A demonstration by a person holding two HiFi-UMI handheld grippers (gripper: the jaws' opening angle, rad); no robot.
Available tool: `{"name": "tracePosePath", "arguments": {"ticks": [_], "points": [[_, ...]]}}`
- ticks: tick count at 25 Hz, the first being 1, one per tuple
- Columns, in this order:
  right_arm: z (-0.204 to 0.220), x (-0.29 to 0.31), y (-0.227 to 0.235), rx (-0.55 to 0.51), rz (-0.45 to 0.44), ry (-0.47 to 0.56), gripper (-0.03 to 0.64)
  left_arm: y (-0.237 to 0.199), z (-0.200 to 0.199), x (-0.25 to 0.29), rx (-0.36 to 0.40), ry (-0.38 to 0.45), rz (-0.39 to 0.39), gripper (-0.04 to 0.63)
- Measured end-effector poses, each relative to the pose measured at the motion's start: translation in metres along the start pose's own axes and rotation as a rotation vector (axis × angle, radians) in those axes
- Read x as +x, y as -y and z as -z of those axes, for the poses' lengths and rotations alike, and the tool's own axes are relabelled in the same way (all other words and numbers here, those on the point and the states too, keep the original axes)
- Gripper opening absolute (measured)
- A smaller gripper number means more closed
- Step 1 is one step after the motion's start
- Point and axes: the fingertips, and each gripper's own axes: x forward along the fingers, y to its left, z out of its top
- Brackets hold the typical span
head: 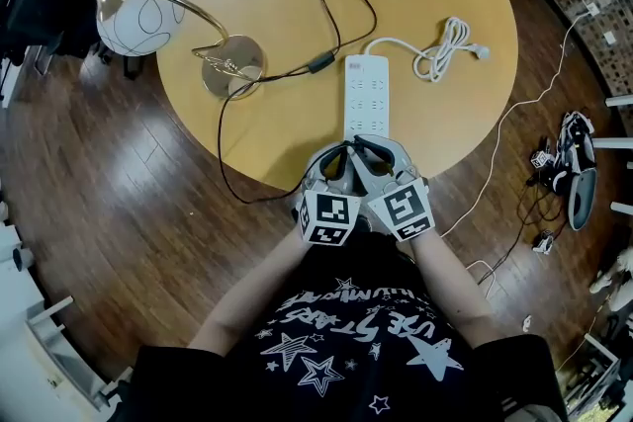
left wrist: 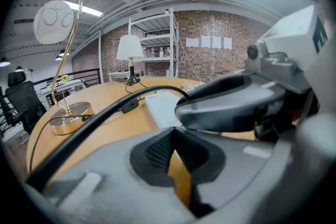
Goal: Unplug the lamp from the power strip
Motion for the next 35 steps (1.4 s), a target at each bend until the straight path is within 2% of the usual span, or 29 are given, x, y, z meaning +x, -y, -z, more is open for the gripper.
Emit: {"name": "tracePosePath", "arguments": {"ticks": [7, 17, 20, 26, 32, 35], "points": [[-0.002, -0.004, 0.003, 0.027, -0.007, 0.033, 0.051, 0.002, -0.001, 0.003, 0.032, -0.033, 0.001, 0.003], [-0.003, -0.005, 0.006, 0.038, -0.017, 0.069, 0.051, 0.002, -0.001, 0.005, 0.033, -0.067, 0.002, 0.003], [-0.024, -0.011, 0.007, 0.069, -0.027, 0.137, 0.051, 0.002, -0.002, 0.007, 0.038, -0.072, 0.008, 0.003], [-0.091, -0.012, 0.008, -0.029, -0.045, 0.272, 0.049, 0.002, -0.002, 0.008, 0.034, -0.067, 0.015, 0.003], [-0.100, -0.018, 0.005, -0.048, -0.061, 0.275, 0.051, 0.000, -0.001, 0.009, -0.013, -0.056, 0.013, 0.003], [-0.103, -0.020, 0.003, -0.042, -0.060, 0.277, 0.051, 0.000, -0.002, 0.008, 0.004, -0.045, 0.013, 0.003]]}}
